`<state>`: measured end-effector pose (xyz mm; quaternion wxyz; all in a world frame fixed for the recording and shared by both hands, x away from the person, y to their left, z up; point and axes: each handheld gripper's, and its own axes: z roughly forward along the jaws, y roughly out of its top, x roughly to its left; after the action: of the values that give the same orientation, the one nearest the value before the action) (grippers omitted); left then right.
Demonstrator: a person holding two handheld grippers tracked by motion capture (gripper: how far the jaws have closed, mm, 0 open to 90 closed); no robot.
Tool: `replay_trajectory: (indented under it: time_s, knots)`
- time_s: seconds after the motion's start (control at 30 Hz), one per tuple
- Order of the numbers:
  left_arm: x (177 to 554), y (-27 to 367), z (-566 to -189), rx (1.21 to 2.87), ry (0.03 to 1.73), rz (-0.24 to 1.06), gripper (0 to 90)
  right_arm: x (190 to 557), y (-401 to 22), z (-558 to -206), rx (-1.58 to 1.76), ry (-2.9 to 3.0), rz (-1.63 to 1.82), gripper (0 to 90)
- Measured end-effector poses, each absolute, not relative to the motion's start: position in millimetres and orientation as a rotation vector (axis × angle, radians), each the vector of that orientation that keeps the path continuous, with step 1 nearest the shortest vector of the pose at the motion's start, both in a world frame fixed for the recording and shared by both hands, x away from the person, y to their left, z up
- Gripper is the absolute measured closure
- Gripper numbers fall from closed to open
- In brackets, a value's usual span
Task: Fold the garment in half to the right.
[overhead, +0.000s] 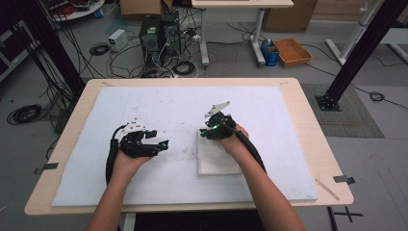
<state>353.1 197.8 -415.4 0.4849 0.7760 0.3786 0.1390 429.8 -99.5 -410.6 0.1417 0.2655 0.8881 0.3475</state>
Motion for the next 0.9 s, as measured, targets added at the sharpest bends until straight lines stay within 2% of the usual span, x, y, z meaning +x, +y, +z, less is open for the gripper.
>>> replay_trajectory:
  time_s: [0.13,0.23,0.3,0.43,0.53,0.73,0.8,0.9]
  knots:
    - [353.2,197.4,-416.1,1.892,0.924,0.338,30.6,436.2,-83.6,-425.1,0.750,2.649,0.903,68.4]
    - [353.5,198.3,-417.0,1.898,0.928,0.337,30.6,435.2,-82.4,-423.9,0.736,2.662,0.892,68.3]
    - [353.2,198.6,-417.1,1.892,0.931,0.335,30.6,433.1,-90.3,-415.8,0.737,2.645,0.933,64.9]
    - [352.6,200.3,-415.3,1.884,0.932,0.340,30.6,424.9,-132.4,-390.7,0.794,2.499,1.088,64.8]
    - [352.6,199.7,-415.1,1.881,0.932,0.339,30.6,421.6,-169.3,-384.3,0.871,2.429,1.091,64.3]
    - [352.6,196.5,-415.6,1.889,0.926,0.337,30.6,426.6,-211.7,-409.7,1.033,2.416,1.013,64.9]
    - [352.8,196.6,-415.9,1.891,0.925,0.336,30.6,429.7,-217.0,-422.4,1.080,2.431,0.986,68.8]
    - [353.4,197.3,-416.8,1.893,0.930,0.337,30.6,434.1,-222.3,-436.4,1.132,2.460,1.063,80.4]
